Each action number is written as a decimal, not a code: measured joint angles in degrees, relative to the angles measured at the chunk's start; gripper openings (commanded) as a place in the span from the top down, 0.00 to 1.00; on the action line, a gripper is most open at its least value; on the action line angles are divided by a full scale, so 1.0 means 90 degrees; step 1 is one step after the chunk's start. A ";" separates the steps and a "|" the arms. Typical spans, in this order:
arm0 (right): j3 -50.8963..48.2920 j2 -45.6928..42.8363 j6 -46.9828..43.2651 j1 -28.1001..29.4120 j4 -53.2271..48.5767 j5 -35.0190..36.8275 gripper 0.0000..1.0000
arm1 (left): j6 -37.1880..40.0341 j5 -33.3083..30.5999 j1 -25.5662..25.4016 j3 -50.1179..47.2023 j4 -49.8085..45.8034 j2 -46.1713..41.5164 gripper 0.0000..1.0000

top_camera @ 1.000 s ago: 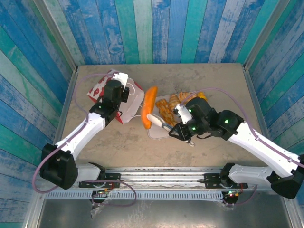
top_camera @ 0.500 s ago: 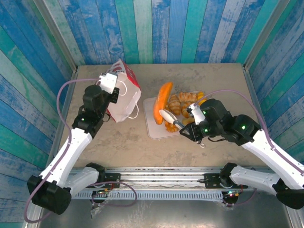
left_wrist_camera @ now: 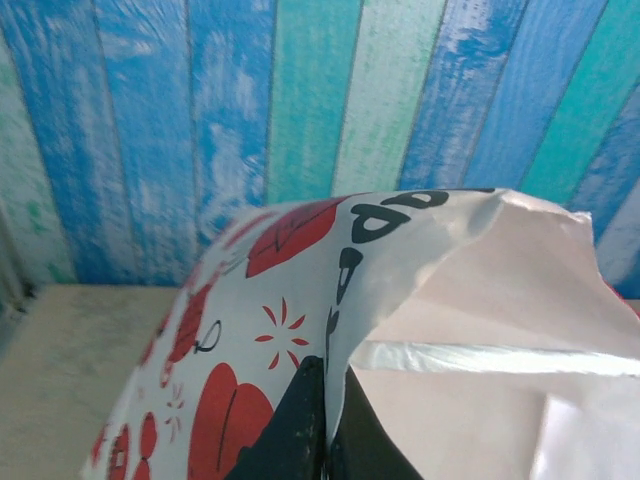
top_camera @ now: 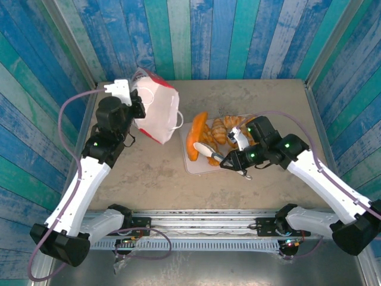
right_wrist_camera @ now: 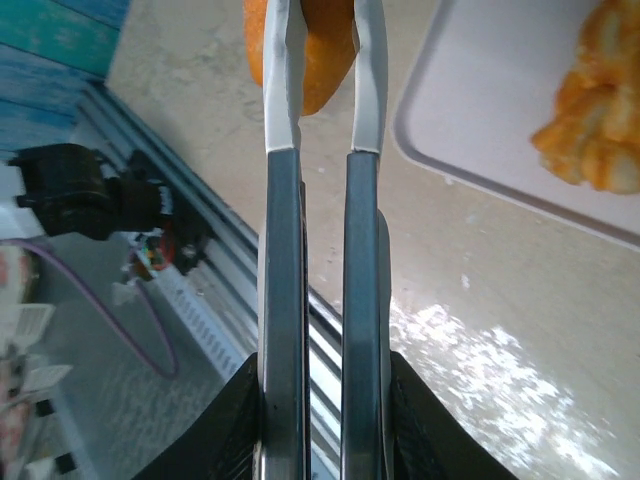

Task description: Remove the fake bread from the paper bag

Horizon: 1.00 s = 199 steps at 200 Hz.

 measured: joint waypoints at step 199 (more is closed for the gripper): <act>-0.0517 0.2793 -0.0491 -0.1010 0.1664 -0.3296 0.96 | -0.3043 0.1535 0.1472 -0.0423 -0.0372 0.0583 0.93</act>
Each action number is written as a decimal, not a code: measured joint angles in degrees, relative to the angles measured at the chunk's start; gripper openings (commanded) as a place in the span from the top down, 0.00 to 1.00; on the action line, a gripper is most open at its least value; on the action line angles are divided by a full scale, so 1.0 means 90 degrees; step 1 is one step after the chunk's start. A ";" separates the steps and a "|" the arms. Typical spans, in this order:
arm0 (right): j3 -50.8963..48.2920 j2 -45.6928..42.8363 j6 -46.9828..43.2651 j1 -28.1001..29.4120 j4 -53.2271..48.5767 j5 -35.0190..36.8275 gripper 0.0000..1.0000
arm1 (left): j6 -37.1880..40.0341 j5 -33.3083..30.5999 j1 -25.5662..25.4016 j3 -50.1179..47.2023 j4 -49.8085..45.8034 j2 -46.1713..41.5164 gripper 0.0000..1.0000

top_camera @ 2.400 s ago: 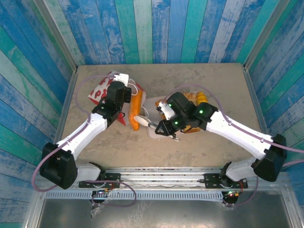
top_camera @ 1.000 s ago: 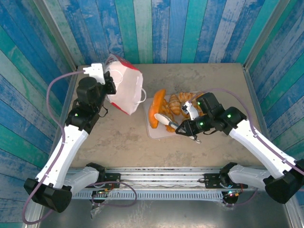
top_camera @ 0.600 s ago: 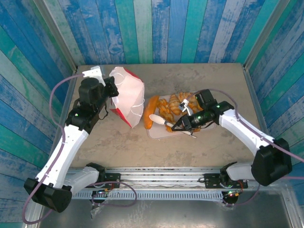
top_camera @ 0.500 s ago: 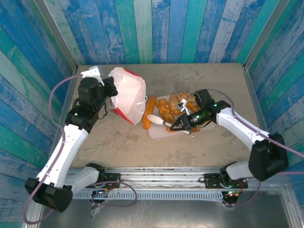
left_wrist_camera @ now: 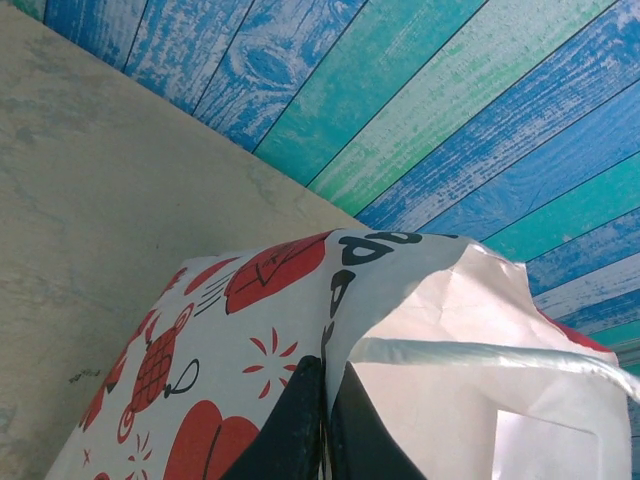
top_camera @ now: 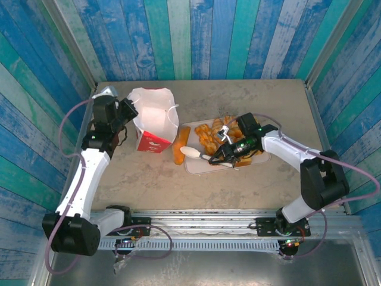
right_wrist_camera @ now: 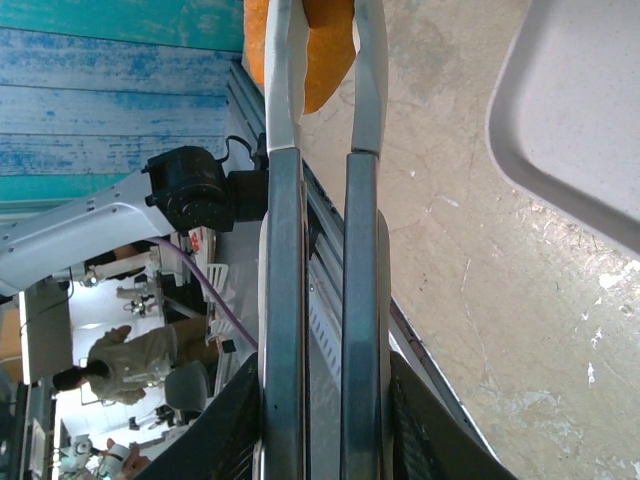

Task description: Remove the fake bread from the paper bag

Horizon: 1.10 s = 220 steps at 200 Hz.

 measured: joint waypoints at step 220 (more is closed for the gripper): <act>-0.0551 -0.0719 0.0233 -0.0624 -0.0772 0.1734 0.63 | -0.0206 0.0148 0.0061 -0.0301 0.0459 0.0051 0.92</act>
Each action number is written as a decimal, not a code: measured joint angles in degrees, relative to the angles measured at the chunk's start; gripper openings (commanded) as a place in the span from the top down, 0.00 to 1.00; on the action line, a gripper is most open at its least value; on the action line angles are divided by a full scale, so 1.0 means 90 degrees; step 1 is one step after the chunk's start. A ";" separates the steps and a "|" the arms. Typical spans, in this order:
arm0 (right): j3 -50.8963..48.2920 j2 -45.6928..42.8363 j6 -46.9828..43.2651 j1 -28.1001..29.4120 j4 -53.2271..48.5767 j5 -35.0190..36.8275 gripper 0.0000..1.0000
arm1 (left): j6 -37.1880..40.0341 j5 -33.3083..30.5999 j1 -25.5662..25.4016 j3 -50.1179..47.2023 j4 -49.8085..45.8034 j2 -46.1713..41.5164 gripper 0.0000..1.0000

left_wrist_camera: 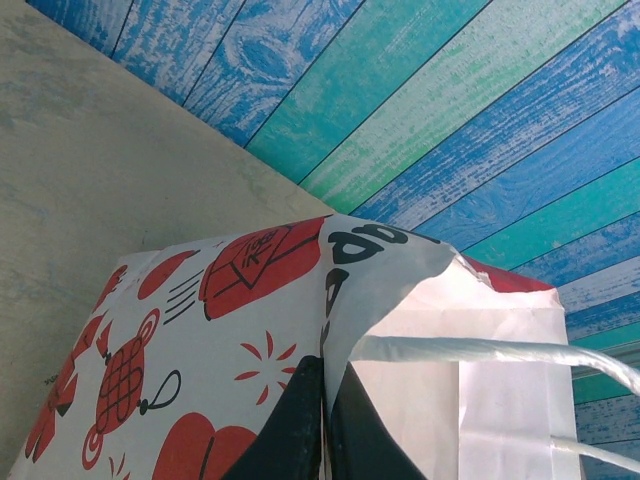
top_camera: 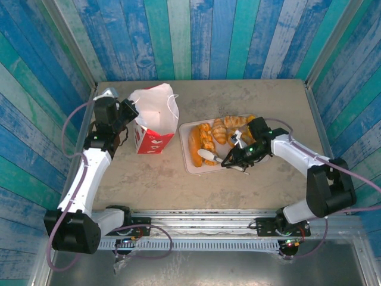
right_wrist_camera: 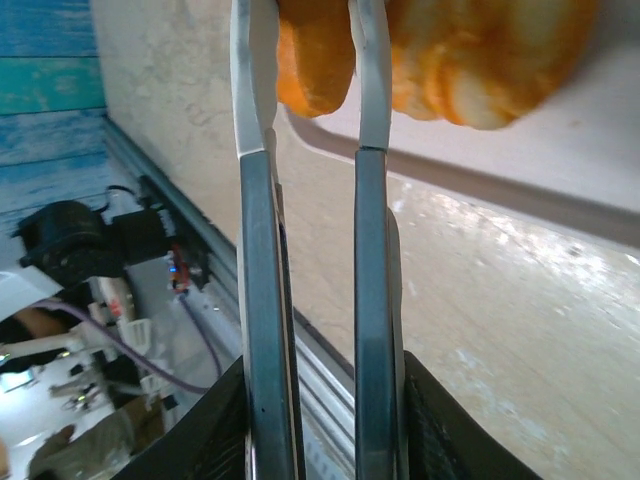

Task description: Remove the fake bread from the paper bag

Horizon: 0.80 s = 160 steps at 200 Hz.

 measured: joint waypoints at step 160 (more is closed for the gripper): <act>0.1496 -0.0984 0.0338 0.1562 -0.1217 0.3670 0.52 | -0.0121 0.0049 0.0005 -0.0342 0.0323 -0.0107 0.92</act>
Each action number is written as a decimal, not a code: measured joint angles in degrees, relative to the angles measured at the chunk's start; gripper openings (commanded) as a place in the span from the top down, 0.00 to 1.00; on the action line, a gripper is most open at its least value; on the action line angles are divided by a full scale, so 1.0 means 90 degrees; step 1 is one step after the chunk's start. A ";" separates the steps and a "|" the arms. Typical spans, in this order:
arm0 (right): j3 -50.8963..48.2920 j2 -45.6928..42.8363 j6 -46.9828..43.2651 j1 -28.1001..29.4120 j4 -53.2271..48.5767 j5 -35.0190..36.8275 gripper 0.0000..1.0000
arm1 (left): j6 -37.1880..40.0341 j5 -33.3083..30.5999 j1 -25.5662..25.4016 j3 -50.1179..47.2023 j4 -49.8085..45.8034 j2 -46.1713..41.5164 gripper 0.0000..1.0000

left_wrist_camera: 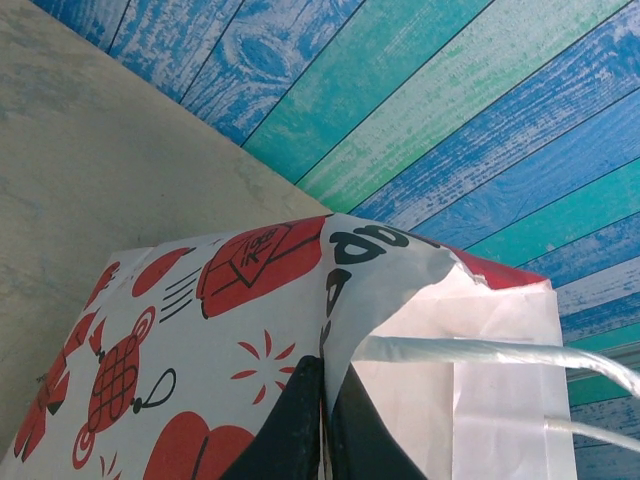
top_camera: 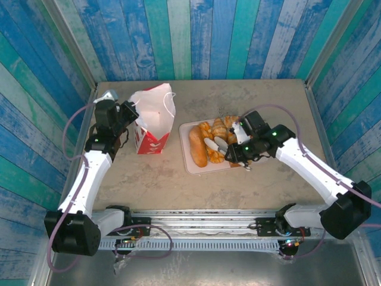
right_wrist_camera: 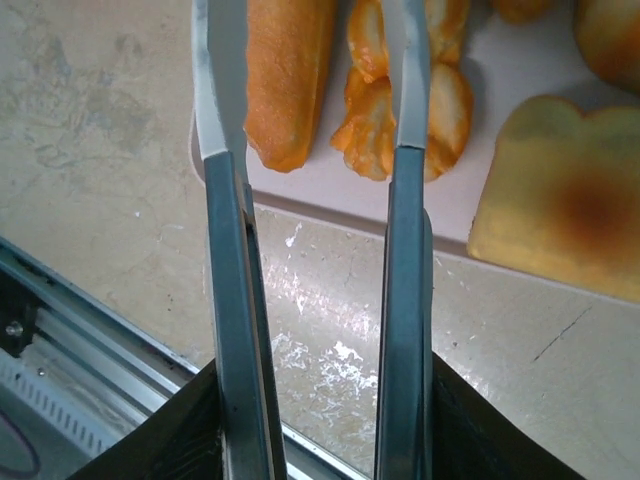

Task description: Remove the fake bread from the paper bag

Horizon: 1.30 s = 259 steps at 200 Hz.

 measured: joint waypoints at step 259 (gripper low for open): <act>0.1020 0.2098 -0.0187 0.0512 0.0775 0.0631 0.70 | 0.0386 -0.0274 0.0002 0.0160 0.0022 0.0474 0.84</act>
